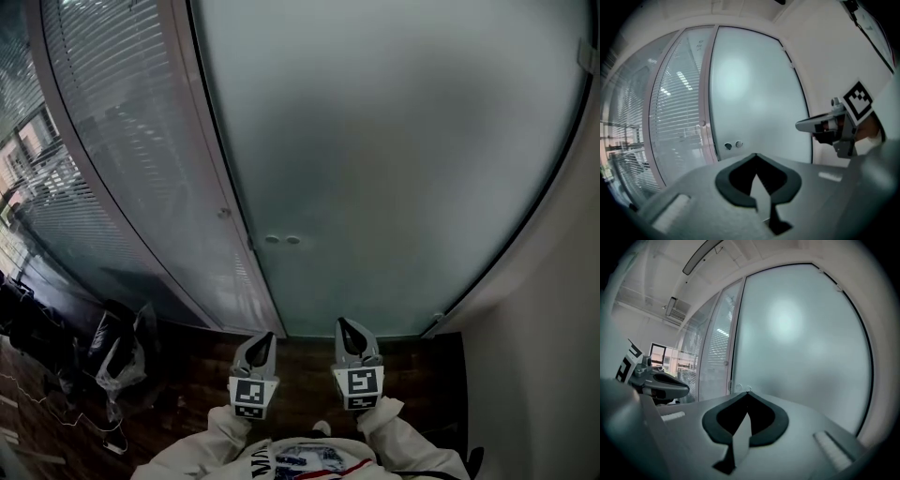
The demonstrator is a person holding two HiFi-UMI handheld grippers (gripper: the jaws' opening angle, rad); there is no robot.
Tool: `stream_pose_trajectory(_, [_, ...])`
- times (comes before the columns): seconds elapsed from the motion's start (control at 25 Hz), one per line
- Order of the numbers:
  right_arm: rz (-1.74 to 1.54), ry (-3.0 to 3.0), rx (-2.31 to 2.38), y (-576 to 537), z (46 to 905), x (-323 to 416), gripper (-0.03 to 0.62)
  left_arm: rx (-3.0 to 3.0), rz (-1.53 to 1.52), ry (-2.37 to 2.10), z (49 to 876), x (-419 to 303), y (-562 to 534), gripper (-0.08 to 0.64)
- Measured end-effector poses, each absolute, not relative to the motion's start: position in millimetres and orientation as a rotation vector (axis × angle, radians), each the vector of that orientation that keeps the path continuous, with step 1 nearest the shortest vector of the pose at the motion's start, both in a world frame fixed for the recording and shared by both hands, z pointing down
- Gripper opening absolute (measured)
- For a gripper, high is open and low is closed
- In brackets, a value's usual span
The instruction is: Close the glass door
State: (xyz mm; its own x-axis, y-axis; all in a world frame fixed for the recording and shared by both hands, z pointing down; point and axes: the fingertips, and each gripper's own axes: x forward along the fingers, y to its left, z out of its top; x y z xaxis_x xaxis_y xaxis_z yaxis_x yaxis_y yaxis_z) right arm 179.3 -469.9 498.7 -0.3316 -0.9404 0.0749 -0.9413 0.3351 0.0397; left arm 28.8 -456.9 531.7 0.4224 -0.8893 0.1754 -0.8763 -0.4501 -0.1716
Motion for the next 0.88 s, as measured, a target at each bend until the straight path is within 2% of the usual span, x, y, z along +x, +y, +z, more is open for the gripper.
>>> stream_pose_trajectory(0.28, [0.042,-2.425,1.842,-419.3,500.1,172.4,0.005,-2.614,-0.339,1.582,518.9,6.0,-420.9,0.002])
stream_pose_trajectory(0.88, [-0.009,-2.432,1.854,-265.1,490.2,62.6,0.005,-2.606,-0.29,1.593,517.5,-112.8,-264.9,0.002])
